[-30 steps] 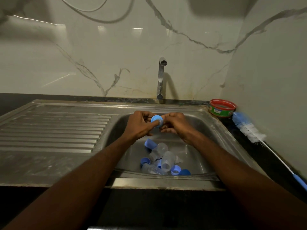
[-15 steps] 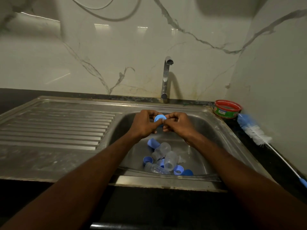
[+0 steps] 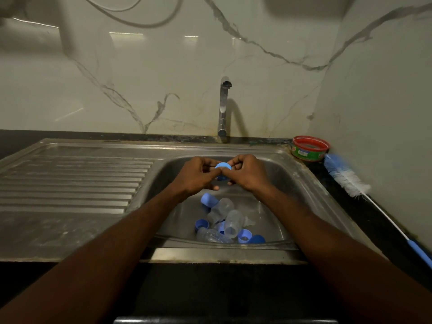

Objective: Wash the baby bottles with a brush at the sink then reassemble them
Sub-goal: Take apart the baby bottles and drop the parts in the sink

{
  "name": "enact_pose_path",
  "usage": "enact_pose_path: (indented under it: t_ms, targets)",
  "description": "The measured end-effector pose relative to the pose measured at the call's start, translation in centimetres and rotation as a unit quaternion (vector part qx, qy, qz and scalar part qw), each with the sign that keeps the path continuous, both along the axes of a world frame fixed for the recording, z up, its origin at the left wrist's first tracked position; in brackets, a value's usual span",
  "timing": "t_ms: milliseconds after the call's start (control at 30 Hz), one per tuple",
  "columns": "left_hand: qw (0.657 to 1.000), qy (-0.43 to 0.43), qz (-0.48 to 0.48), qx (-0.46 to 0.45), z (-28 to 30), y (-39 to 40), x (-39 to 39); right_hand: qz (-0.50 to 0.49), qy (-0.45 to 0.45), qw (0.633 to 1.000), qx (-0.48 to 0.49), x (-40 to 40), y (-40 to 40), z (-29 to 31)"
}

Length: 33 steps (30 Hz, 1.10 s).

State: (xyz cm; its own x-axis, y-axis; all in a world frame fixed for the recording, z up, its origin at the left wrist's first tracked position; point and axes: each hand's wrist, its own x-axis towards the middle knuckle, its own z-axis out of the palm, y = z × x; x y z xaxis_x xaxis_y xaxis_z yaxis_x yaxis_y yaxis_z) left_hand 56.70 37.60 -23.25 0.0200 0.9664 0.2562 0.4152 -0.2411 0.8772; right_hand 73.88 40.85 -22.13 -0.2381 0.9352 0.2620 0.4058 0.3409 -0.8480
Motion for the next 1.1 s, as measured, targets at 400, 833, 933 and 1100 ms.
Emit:
enact_pose_path:
  t_ms: [400, 833, 933, 1100]
  targets:
    - [0.993, 0.089, 0.08, -0.002, -1.0, 0.5, 0.4, 0.059, -0.033, 0.996, -0.05, -0.5, -0.1, -0.7]
    - [0.975, -0.153, -0.017, -0.161, 0.0, 0.4, 0.5, 0.087, -0.028, 0.995, -0.049, -0.1, 0.0, -0.5]
    - [0.946, -0.26, -0.005, -0.193, 0.4, 0.6, 0.5, 0.082, 0.022, 0.993, -0.081, 0.0, 0.5, -0.6]
    - [0.973, -0.157, -0.038, -0.167, 0.0, 0.5, -0.2, 0.089, 0.089, 0.985, -0.115, 0.0, 0.8, -0.7]
